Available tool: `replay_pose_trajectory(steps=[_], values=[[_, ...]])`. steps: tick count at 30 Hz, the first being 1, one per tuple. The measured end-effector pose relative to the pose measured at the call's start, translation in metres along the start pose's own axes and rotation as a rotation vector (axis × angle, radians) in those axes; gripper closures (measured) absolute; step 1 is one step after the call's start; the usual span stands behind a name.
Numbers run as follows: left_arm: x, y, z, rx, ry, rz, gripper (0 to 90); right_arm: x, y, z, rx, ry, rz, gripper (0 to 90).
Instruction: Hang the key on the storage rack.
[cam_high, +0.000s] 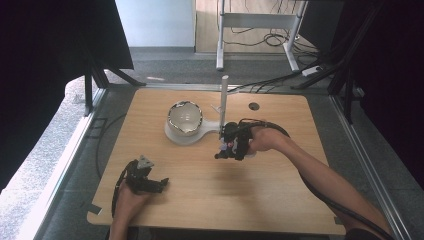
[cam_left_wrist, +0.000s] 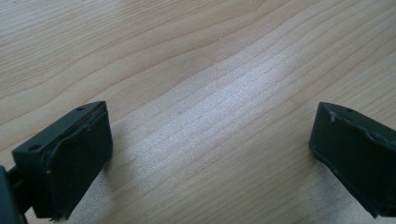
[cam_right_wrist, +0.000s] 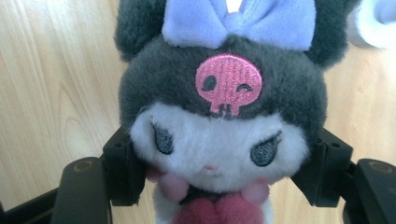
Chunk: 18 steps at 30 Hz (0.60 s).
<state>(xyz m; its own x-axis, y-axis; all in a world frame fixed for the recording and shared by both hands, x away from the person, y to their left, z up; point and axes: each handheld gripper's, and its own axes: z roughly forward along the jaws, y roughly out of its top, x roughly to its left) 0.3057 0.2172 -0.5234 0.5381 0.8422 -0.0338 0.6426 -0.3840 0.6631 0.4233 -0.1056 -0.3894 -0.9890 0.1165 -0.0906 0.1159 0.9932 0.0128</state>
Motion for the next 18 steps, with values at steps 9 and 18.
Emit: replay_pose_trajectory(steps=[9,18], values=[[0.0,0.0,0.0,0.004,-0.002,0.0,0.0,-0.019,-0.022,-0.03,-0.007,-0.023,0.031,29.2],[0.0,0.0,0.0,0.007,-0.002,0.001,0.0,-0.036,-0.036,-0.052,-0.018,-0.032,0.092,29.2]])
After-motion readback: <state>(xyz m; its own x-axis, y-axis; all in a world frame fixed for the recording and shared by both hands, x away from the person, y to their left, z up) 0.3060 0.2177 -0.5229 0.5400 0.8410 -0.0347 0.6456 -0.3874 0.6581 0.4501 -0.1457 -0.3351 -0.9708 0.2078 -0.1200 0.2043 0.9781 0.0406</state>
